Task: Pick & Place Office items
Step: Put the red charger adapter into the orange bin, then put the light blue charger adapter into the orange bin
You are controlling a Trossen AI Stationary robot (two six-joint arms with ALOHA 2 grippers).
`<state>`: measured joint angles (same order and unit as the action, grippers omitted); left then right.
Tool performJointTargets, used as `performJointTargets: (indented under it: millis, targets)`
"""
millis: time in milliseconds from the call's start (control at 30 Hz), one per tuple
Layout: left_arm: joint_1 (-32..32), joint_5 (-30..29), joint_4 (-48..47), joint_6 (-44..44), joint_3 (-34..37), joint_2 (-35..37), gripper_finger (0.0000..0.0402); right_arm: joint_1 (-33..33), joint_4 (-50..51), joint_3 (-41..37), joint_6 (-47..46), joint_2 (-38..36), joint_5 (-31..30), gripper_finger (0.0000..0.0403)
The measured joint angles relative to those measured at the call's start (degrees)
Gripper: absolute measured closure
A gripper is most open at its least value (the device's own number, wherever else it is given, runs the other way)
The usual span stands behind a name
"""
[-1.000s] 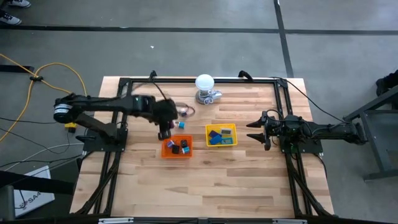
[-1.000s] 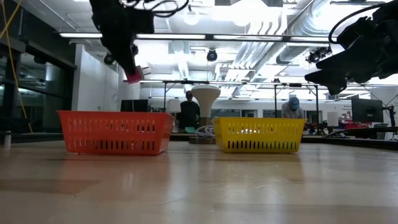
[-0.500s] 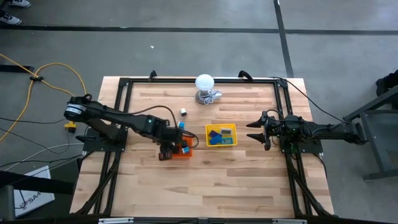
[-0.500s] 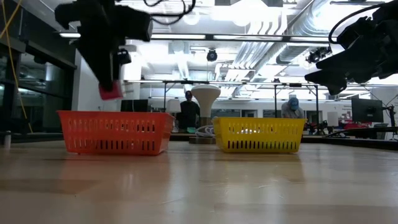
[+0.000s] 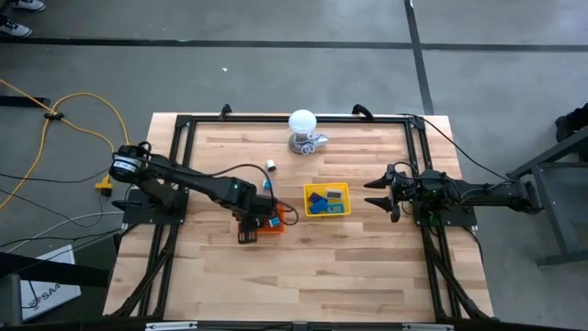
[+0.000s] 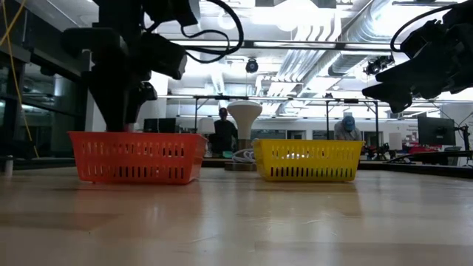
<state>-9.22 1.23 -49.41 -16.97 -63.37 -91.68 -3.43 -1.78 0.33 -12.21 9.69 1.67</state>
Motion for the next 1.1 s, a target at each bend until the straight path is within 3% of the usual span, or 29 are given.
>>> performJointTargets:
  millis: [333, 667, 1100]
  targets:
    - [-0.9, 0.1, -0.3, -1.6, 0.0, 0.0, 0.0265, 0.0, 0.0, 0.0, 0.0, 0.0, 0.0, 0.0183]
    - [-0.9, 0.0, -0.9, -3.7, 0.0, 0.0, 0.0204, 0.0, 0.0, 0.0, 0.0, 0.0, 0.0, 0.0183]
    - [-0.6, 0.0, -0.9, -3.7, 0.0, 0.0, 0.0199, 0.0, 0.0, 0.0, 0.0, 0.0, 0.0, 0.0183]
